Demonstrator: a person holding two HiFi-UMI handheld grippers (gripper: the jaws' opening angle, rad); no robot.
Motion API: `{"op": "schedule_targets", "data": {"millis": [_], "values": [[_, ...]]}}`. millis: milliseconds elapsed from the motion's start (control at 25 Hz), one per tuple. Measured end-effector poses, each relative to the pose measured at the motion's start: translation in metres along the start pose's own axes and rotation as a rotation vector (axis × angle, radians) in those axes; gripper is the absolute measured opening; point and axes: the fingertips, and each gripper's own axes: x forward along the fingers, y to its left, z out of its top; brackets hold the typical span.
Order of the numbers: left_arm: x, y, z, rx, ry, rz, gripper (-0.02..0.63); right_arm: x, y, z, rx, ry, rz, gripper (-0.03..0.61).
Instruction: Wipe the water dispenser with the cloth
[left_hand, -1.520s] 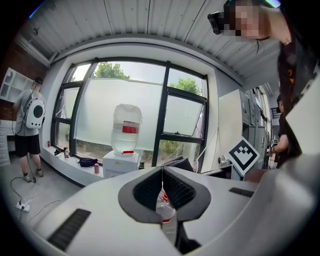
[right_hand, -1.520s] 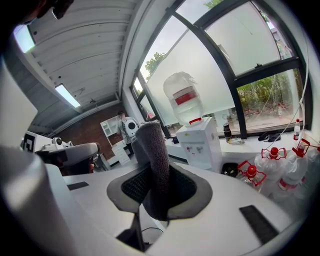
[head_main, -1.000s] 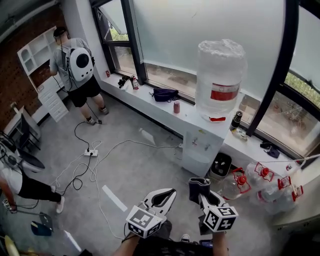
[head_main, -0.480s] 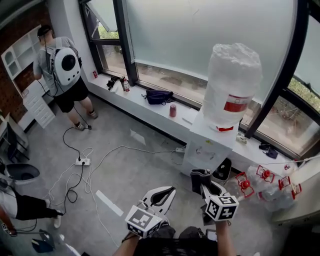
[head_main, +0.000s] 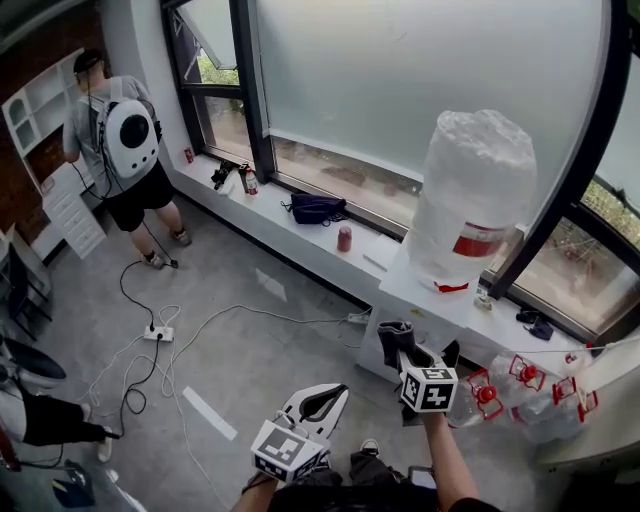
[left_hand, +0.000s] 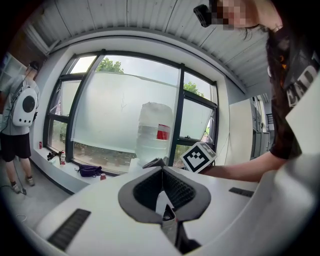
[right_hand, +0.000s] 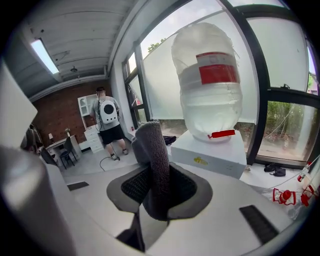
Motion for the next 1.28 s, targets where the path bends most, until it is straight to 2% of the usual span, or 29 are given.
{"op": "schedule_targets", "data": {"millis": [400, 520, 680, 920, 1280], "values": [[0.038, 0.003, -0.002, 0.003, 0.029, 0.046, 0.019, 0.107, -0.044, -0.012, 0.1, 0.094, -0.01, 0.104], [0.046, 0.005, -0.008, -0.016, 0.046, 0.061, 0.018, 0.129, -0.051, -0.013, 0.092, 0.11, -0.023, 0.104], [0.056, 0.01, -0.013, 0.003, 0.08, 0.079, 0.02, 0.153, -0.063, -0.022, 0.064, 0.137, -0.029, 0.104], [0.066, 0.018, -0.019, 0.002, 0.088, 0.082, 0.02, 0.153, -0.099, -0.04, 0.011, 0.171, -0.093, 0.104], [0.086, 0.01, -0.036, 0.022, 0.103, 0.031, 0.02, 0.098, -0.187, -0.076, 0.049, 0.199, -0.251, 0.104]]}}
